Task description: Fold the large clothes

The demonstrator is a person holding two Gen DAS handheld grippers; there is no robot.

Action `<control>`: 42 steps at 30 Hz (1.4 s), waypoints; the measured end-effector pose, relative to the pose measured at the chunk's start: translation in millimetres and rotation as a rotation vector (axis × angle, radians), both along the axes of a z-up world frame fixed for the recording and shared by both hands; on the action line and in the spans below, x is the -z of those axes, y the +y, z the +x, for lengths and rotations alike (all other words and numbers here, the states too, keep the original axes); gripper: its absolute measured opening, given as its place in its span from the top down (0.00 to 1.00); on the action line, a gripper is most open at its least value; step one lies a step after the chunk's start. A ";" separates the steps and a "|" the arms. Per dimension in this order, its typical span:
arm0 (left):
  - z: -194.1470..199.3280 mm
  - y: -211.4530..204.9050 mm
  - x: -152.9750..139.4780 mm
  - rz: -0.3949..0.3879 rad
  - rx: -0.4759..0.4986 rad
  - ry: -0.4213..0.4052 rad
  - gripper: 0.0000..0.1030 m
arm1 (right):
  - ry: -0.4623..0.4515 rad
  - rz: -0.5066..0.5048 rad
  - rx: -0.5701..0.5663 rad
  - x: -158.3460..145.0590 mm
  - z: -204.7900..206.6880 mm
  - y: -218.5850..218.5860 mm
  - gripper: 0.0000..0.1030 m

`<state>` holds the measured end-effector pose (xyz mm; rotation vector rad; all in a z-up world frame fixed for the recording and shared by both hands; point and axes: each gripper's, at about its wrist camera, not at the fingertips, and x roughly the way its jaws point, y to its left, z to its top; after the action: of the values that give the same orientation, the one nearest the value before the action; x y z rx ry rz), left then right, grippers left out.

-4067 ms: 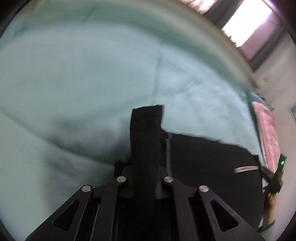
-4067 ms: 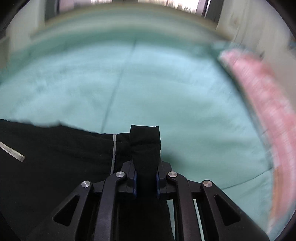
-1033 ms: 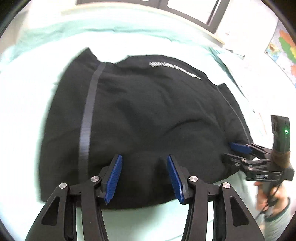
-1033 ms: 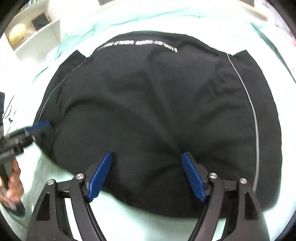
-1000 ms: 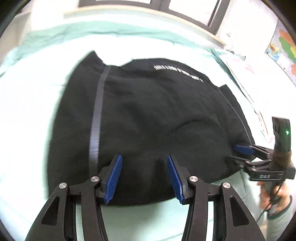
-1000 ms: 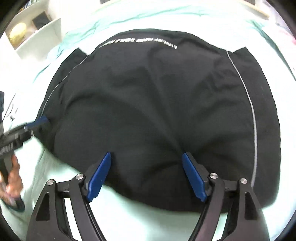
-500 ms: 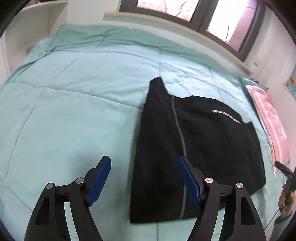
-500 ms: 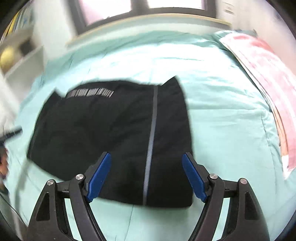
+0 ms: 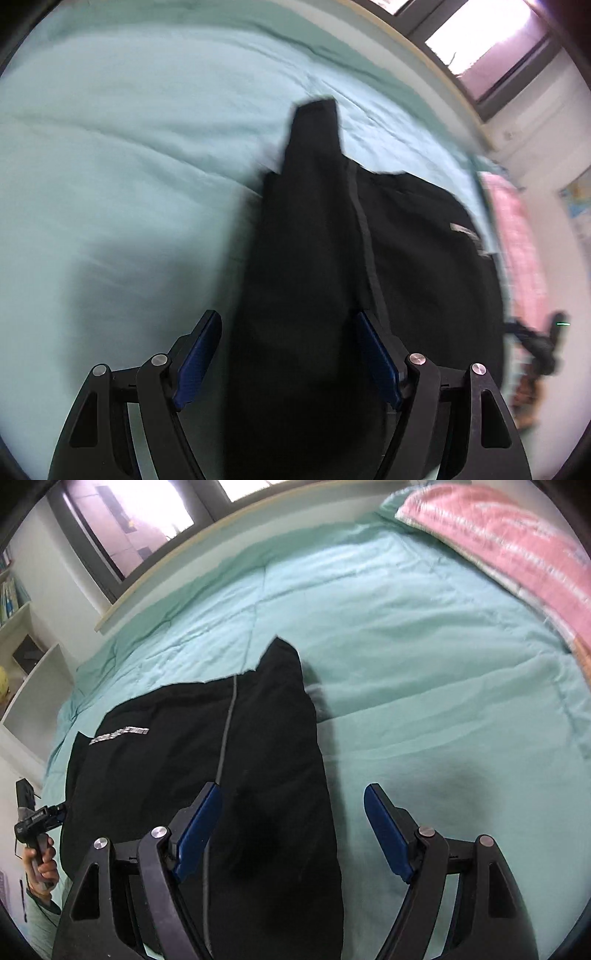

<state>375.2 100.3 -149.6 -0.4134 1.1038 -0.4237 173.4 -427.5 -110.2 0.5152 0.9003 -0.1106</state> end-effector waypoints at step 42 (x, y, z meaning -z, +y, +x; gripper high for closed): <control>-67.6 -43.2 -85.2 -0.273 0.181 -0.190 0.67 | -0.102 0.272 -0.236 -35.4 -12.7 72.7 0.78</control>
<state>307.6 57.2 -64.4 -0.5032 0.9032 -0.7632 160.7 -354.8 -74.8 0.6567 0.8746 0.2538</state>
